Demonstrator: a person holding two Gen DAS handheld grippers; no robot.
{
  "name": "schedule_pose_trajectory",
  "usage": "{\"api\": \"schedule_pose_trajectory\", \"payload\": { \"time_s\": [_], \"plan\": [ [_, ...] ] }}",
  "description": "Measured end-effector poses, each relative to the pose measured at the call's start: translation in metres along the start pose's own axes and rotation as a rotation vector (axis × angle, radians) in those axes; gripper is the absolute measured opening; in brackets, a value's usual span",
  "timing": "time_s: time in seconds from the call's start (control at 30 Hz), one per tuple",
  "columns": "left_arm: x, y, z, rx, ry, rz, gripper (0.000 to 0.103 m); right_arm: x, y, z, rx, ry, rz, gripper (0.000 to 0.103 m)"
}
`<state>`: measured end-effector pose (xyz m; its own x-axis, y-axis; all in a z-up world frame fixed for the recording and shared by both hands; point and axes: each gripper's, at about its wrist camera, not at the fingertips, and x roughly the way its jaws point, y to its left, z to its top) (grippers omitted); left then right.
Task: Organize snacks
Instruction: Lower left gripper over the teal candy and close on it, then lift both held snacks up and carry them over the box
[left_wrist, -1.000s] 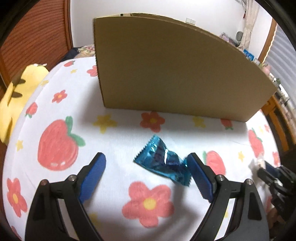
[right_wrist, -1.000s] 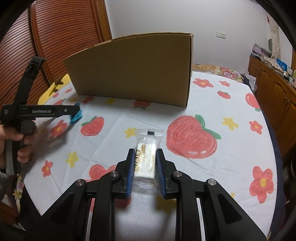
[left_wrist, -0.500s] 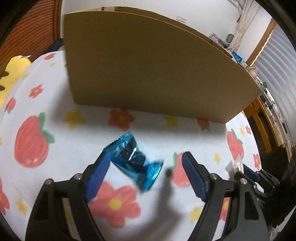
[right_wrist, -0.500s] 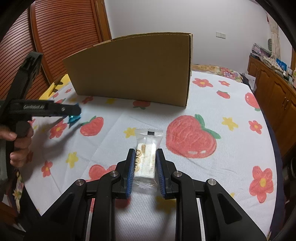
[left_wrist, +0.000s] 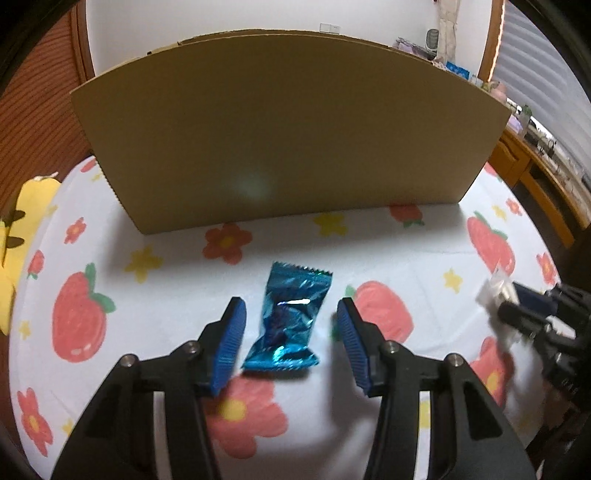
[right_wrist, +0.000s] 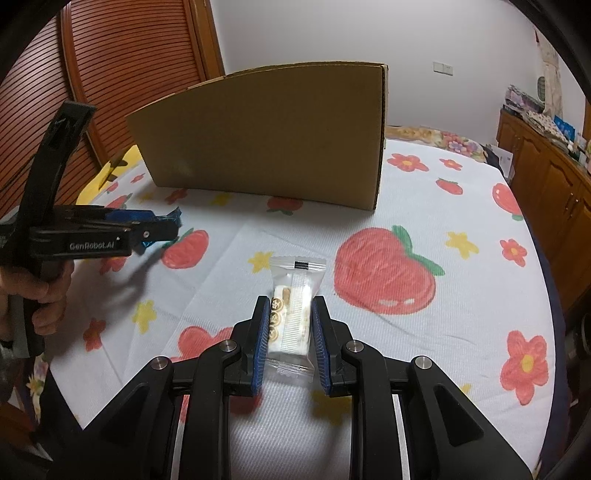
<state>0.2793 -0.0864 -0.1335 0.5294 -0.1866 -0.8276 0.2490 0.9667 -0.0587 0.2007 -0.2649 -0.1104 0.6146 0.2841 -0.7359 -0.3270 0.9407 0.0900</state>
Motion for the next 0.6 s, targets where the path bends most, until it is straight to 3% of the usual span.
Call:
{"api": "schedule_pose_trajectory", "payload": {
  "time_s": [0.1,0.17,0.2,0.6],
  "plan": [
    [-0.001,0.001,-0.003,0.02,-0.007,0.013,0.047,0.0,0.0,0.0,-0.001,0.0,0.001,0.021],
    [-0.003,0.0,-0.004,0.035,-0.016,0.021,0.026,0.0,0.0,0.0,-0.001,0.001,0.001,0.021],
    [-0.004,-0.002,-0.005,0.044,-0.017,0.021,0.025,0.0,-0.001,0.0,0.0,0.002,0.0,0.021],
    [-0.034,-0.003,-0.008,0.041,-0.087,-0.047,0.022,0.003,0.001,-0.001,0.007,0.012,-0.016,0.021]
  ]
}}
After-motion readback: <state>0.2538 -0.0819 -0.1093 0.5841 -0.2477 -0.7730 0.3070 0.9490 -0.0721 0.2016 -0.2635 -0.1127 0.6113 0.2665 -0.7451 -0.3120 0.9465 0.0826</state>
